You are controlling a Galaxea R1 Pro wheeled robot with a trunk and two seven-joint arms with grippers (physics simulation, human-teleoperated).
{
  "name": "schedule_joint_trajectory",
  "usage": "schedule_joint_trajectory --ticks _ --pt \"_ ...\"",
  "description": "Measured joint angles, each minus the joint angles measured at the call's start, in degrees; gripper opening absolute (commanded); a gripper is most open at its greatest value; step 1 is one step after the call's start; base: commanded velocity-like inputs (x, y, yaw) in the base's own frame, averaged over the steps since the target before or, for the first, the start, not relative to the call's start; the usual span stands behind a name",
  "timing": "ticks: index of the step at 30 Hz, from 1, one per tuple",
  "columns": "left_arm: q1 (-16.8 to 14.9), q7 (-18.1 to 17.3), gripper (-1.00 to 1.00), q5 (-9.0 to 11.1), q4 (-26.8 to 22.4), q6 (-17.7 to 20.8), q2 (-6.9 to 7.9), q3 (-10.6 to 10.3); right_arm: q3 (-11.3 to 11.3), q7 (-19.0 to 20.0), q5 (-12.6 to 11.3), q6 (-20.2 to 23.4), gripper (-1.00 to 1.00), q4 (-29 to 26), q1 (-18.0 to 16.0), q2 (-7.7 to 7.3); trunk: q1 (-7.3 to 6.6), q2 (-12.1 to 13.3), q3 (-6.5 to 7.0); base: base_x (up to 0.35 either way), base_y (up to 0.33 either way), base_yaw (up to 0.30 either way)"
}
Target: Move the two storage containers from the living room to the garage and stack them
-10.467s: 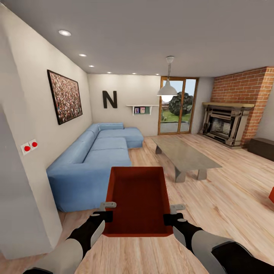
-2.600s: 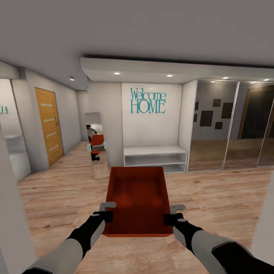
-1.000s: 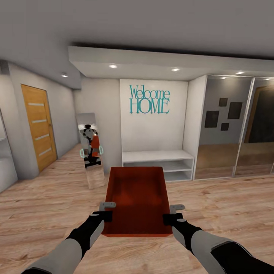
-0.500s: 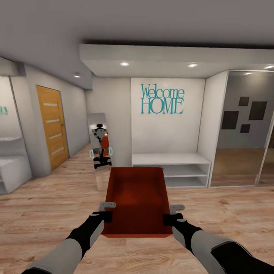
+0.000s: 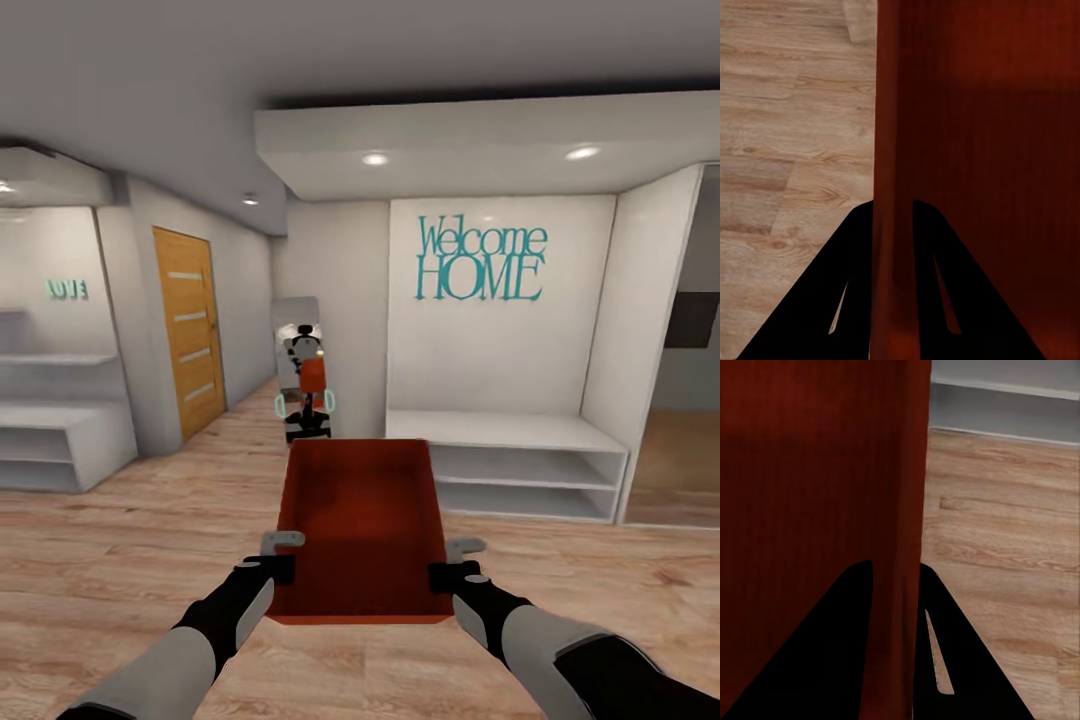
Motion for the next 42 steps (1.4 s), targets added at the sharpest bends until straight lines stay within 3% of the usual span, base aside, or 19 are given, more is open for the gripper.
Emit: schedule_joint_trajectory --ticks 25,42 --pt "0.0 0.0 -1.0 0.0 -0.1 0.2 0.0 0.0 -0.1 0.0 0.0 0.1 -1.0 0.0 0.0 0.0 0.0 0.0 0.0 0.322 0.0 0.265" --pt "0.0 0.0 -1.0 0.0 -0.1 0.2 0.03 0.1 0.0 -0.1 0.0 0.1 -1.0 0.0 0.0 0.06 0.0 0.0 0.0 0.322 0.0 0.02"
